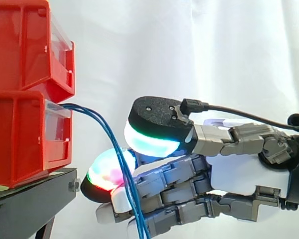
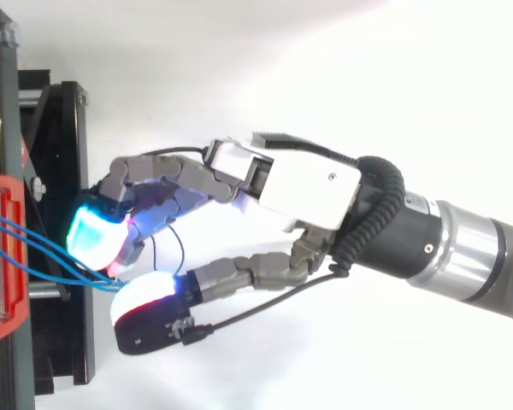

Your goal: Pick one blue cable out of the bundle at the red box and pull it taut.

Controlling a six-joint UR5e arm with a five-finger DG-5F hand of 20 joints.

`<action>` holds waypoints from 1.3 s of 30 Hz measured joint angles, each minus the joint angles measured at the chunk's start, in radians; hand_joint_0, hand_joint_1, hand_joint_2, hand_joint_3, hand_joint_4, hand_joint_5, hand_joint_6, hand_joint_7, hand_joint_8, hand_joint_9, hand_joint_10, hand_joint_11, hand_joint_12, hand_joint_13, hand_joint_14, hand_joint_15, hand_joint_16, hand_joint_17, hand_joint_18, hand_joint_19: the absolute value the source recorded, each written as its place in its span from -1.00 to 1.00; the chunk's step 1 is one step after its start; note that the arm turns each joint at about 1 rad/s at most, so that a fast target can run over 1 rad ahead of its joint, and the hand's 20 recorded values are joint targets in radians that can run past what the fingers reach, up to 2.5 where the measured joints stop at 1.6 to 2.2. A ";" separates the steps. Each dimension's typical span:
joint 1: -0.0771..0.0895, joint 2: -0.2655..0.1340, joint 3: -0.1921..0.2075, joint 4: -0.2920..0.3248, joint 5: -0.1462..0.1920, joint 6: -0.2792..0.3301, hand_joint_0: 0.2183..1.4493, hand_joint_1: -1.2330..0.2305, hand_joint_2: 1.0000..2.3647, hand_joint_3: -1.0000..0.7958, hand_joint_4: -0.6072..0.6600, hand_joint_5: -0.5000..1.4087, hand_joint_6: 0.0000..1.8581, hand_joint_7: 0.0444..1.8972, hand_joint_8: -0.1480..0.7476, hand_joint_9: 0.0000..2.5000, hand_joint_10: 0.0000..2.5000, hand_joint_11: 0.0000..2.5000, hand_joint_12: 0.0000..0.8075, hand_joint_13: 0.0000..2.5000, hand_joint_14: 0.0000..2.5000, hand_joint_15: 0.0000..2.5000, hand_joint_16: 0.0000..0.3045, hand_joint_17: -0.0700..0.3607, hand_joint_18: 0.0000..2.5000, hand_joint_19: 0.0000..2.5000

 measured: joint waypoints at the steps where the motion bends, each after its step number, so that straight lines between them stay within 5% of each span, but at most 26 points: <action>1: 0.003 0.000 0.000 0.000 0.001 -0.001 -0.36 -0.36 -0.98 -0.27 0.31 -0.58 -0.40 0.43 0.16 -0.39 -0.99 -0.52 0.04 -0.60 -0.99 -0.80 -0.61 -0.06 -0.50 -0.69; 17: 0.020 0.000 0.000 0.002 0.004 -0.005 -0.36 -0.40 -0.97 -0.07 0.31 -0.67 -0.10 0.10 0.17 -0.41 -0.99 -0.47 0.05 -0.60 -0.99 -0.80 -0.61 -0.05 -0.49 -0.69; 32: 0.024 0.001 0.001 -0.001 0.011 0.001 -0.37 -0.40 -0.96 0.02 0.27 -0.66 -0.08 0.14 0.18 -0.38 -0.99 -0.42 0.06 -0.60 -0.99 -0.80 -0.61 -0.05 -0.48 -0.69; 39: 0.021 0.009 0.005 -0.019 0.009 0.055 -0.35 -0.42 -0.96 0.01 0.27 -0.67 -0.08 0.11 0.18 -0.39 -0.99 -0.41 0.05 -0.60 -0.99 -0.80 -0.61 -0.05 -0.48 -0.70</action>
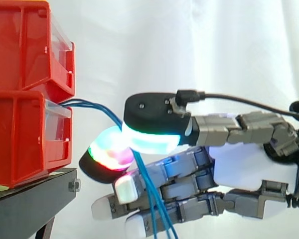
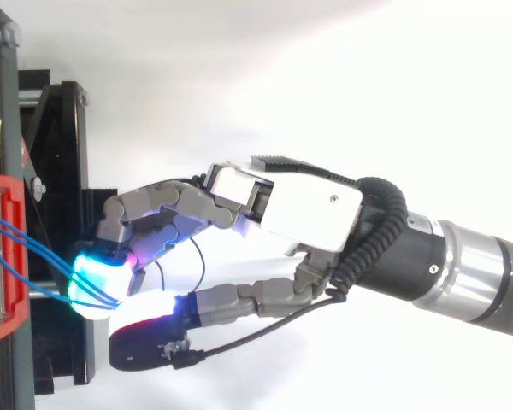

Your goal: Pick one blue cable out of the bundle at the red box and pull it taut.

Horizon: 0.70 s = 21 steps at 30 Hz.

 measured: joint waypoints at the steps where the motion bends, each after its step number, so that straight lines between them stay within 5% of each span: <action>1: -0.001 0.007 0.000 -0.013 0.000 0.014 -0.35 -0.42 -0.96 0.00 0.27 -0.67 -0.08 0.10 0.18 -0.39 -0.99 -0.42 0.06 -0.59 -0.99 -0.80 -0.61 -0.05 -0.48 -0.70; 13: -0.007 0.100 0.000 -0.257 0.001 0.068 -0.30 -0.54 -0.97 -0.07 0.24 -0.67 -0.05 0.17 0.17 -0.38 -0.99 -0.39 0.05 -0.58 -0.99 -0.80 -0.61 -0.06 -0.46 -0.71; 21: -0.007 0.108 0.000 -0.292 0.002 0.094 -0.26 -0.59 -0.97 -0.14 0.23 -0.67 -0.05 0.15 0.16 -0.39 -0.99 -0.39 0.05 -0.58 -0.99 -0.80 -0.61 -0.06 -0.46 -0.72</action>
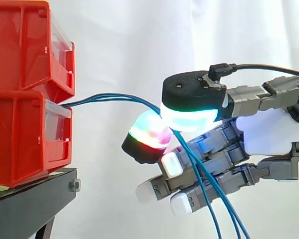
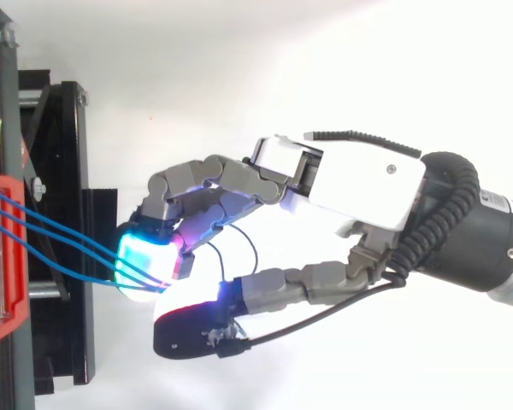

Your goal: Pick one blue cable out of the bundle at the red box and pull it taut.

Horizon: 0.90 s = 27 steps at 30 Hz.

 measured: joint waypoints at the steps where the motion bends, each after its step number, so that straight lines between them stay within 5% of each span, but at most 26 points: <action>1: 0.000 0.000 0.000 0.000 0.000 0.002 -0.26 -0.60 -0.97 -0.15 0.24 -0.67 -0.05 0.14 0.16 -0.39 -0.99 -0.39 0.05 -0.58 -0.99 -0.81 -0.61 -0.06 -0.46 -0.72; 12: 0.000 0.001 0.001 -0.001 -0.001 0.026 -0.17 -0.61 -0.99 -0.39 0.31 -0.67 -0.05 0.15 0.15 -0.40 -0.99 -0.38 0.04 -0.58 -0.99 -0.81 -0.62 -0.06 -0.45 -0.72; 27: 0.000 0.000 0.001 -0.001 -0.004 0.032 -0.45 -0.36 -1.00 -0.44 0.34 -0.64 -0.09 0.18 0.20 -0.35 -0.99 -0.40 0.05 -0.57 -0.99 -0.79 -0.60 -0.05 -0.45 -0.68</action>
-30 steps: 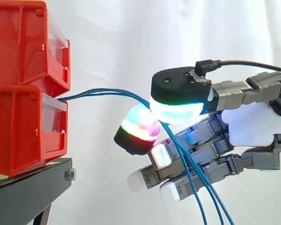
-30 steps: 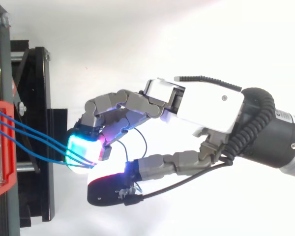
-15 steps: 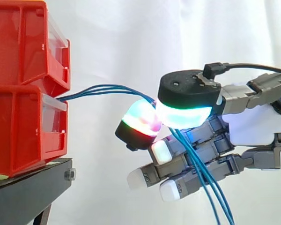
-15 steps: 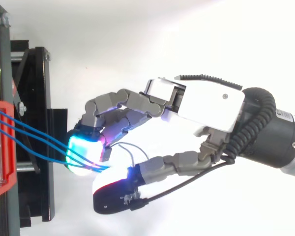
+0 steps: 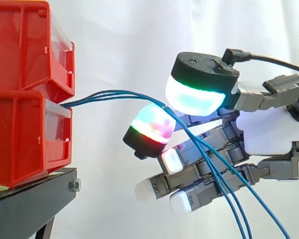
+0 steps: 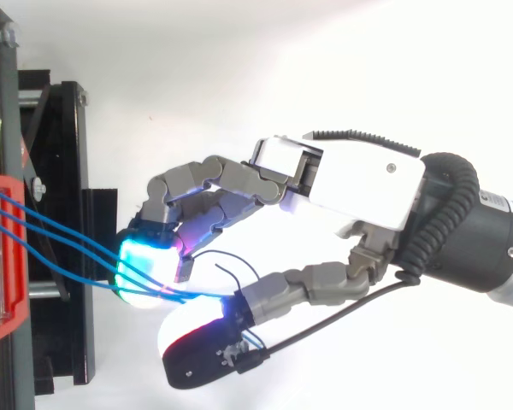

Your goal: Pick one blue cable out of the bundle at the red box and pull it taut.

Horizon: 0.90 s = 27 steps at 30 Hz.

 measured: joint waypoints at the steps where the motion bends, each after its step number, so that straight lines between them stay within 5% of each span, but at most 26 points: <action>1: 0.000 0.000 0.000 0.000 0.000 0.000 -0.44 -0.35 -1.00 -0.44 0.33 -0.64 -0.09 0.18 0.20 -0.35 -0.99 -0.41 0.06 -0.57 -0.99 -0.79 -0.61 -0.05 -0.45 -0.68; 16: 0.000 0.000 0.001 0.000 0.003 -0.001 -0.28 -0.53 -0.97 -0.14 0.24 -0.62 -0.06 0.33 0.19 -0.32 -0.99 -0.38 0.04 -0.54 -0.99 -0.79 -0.61 -0.06 -0.42 -0.69; 27: 0.001 0.000 0.001 0.000 0.004 -0.001 -0.21 -0.65 -1.00 -0.44 0.31 -0.65 -0.05 0.24 0.15 -0.37 -0.99 -0.37 0.03 -0.56 -0.99 -0.79 -0.62 -0.07 -0.43 -0.72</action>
